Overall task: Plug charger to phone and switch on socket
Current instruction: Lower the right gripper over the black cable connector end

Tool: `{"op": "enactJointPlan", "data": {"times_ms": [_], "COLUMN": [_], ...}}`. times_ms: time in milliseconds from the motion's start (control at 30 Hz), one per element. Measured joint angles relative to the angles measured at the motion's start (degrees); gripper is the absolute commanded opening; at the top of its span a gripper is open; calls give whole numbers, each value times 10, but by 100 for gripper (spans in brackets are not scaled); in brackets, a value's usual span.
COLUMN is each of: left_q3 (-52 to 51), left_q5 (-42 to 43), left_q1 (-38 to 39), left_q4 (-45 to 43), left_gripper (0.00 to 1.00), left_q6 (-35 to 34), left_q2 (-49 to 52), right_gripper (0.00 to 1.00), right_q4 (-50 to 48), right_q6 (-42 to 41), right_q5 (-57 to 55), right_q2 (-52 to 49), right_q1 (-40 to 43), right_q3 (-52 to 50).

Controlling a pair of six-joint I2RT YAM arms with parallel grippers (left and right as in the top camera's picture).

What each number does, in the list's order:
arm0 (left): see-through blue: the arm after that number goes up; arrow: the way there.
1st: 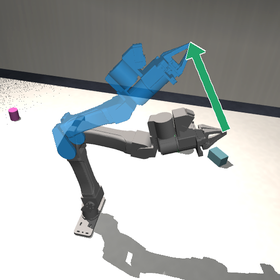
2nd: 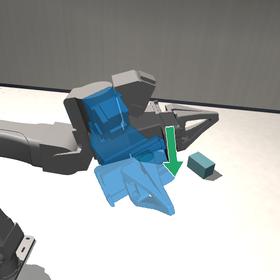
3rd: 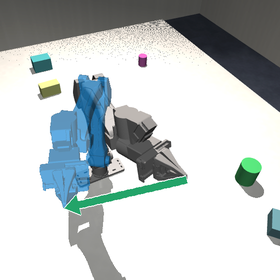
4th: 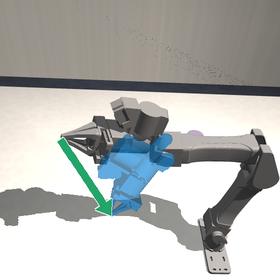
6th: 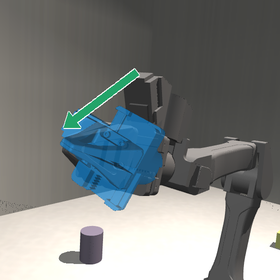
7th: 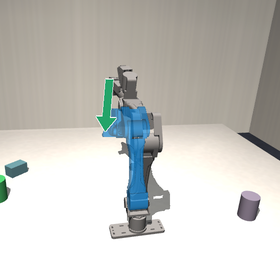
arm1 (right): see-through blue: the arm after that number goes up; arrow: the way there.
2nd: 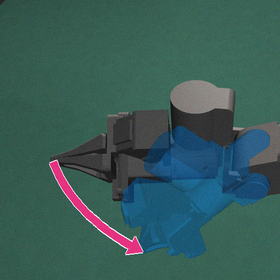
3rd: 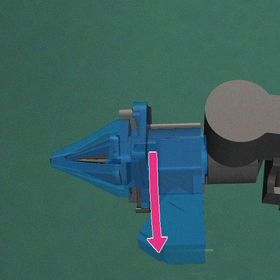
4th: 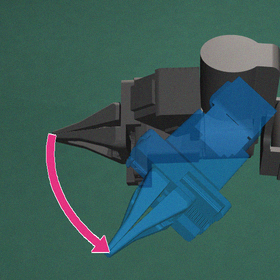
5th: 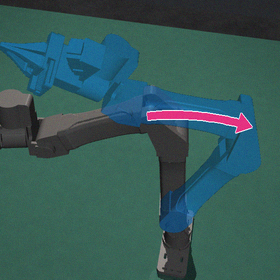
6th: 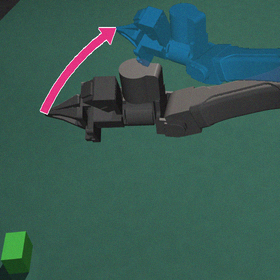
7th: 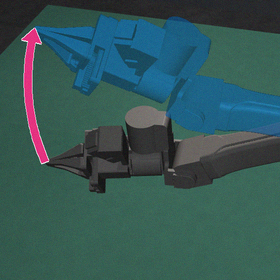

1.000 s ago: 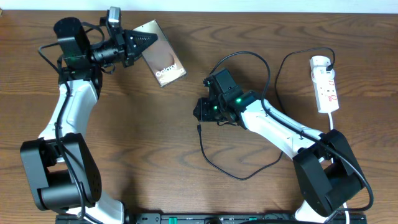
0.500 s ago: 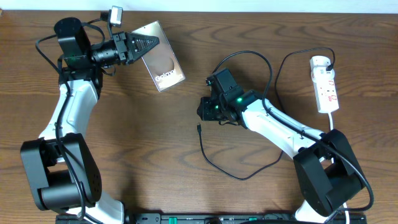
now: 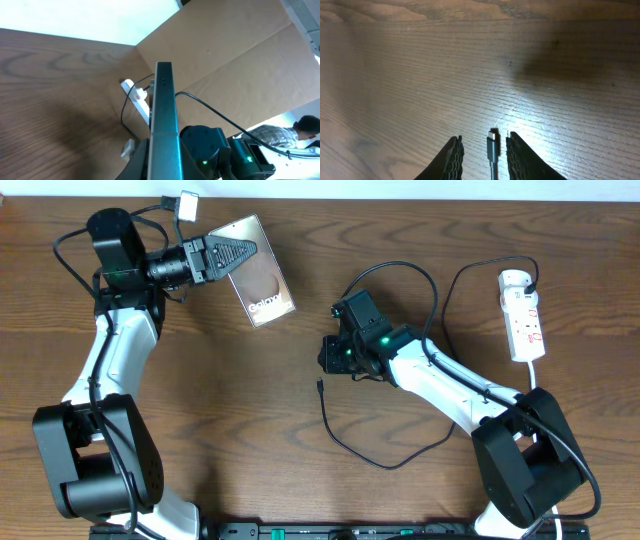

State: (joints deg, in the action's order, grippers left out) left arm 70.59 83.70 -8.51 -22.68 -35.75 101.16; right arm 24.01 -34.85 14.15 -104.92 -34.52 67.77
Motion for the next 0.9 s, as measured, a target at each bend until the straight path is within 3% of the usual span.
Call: {"op": "enactJointPlan", "data": {"times_ms": [167, 333, 533, 733, 900], "left_q3": [1, 0, 0, 0, 0], "left_q5": [-35, -118, -153, -162, -164], "left_q1": [0, -1, -1, -2, -4], "left_q4": [88, 203, 203, 198, 198], "left_gripper": [7, 7, 7, 8, 7], "left_q6": [-14, -93, -154, -170, -172], "left_q2": [0, 1, 1, 1, 1], "right_gripper": [20, 17, 20, 24, 24], "right_q4": [9, 55, 94, 104, 140], "right_q6": [-5, -9, -9, -4, 11], "right_q5": [-1, -1, 0, 4, 6], "right_q2": [0, 0, -2, -33, -103], "right_q1": [0, 0, -2, -23, -38], "right_q3": [0, 0, 1, 8, 76]}}
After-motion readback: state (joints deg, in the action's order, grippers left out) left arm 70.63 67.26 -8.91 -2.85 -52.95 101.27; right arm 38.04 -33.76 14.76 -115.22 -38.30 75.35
